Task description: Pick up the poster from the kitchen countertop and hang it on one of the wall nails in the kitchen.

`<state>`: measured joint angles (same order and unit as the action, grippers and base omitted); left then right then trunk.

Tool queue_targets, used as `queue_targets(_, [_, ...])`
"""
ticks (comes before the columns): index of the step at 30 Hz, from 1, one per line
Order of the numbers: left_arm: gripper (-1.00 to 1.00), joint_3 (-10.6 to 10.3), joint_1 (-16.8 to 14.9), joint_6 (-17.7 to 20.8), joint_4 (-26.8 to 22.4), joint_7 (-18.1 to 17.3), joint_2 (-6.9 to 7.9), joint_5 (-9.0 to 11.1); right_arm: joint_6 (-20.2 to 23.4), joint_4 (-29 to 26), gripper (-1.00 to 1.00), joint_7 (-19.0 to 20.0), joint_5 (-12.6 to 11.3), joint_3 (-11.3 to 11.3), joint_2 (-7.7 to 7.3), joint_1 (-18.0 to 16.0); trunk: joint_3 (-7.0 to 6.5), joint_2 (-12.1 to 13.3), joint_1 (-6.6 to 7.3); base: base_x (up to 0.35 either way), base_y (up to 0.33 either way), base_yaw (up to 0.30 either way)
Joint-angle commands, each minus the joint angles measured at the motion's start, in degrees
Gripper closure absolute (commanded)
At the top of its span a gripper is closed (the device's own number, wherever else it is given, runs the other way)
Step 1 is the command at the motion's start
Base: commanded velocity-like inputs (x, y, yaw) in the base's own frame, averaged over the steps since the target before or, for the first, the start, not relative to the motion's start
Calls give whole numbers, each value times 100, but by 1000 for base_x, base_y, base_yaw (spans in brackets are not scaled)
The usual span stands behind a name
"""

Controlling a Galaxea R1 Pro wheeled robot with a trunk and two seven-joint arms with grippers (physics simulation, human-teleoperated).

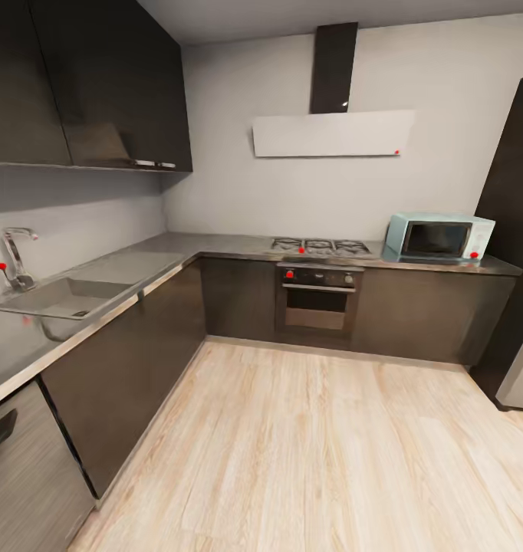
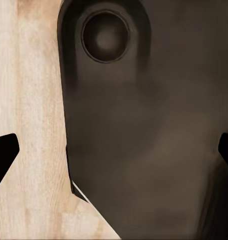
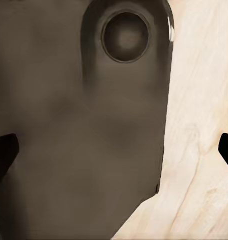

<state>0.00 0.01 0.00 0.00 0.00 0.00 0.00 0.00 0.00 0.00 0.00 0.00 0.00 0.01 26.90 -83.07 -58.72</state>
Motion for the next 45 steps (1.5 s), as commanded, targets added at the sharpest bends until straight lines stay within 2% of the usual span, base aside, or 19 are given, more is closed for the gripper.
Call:
queue_targets(1, [-100,-6,33,-9,-33,-29,-33,-2,-24,4,-100,-1,-33,-33,-4,-34,3,-1,0,0,0,0])
queue_targets(5, [-100,-7,144,-9,-140,-31,-137,-1,-6,9,-100,-1,-36,-34,-10,-63,3,-1,0,0,0,0])
queue_targets(23, [-100,-7,149,-9,-153,-21,-149,-3,-3,-4,-100,0,-36,-33,-18,-63,3,-1,0,0,0,0])
queue_targets(27, [-100,8,181,49,-282,-5,-155,-20,-132,-134,-100,-4,-35,-28,-42,-62,3,-1,0,0,0,0])
queue_targets(31, [-100,34,189,63,-411,1,-63,-26,-261,-263,-100,-8,-35,-27,-49,-62,3,-1,0,0,0,0])
queue_targets(32, [-100,40,190,64,-3865,1,-40,-26,-854,-2858,-100,-8,-35,-26,-49,-62,3,-1,0,0,0,0])
queue_targets(36, [-100,75,192,40,-4424,8,89,-26,-920,-3439,-100,-2,-35,-26,-52,-62,3,-1,0,0,0,0])
queue_targets(45, [-100,110,193,43,-4498,3,130,-25,-947,-3573,-100,-2,5,-1,-60,-62,3,-1,0,0,0,0])
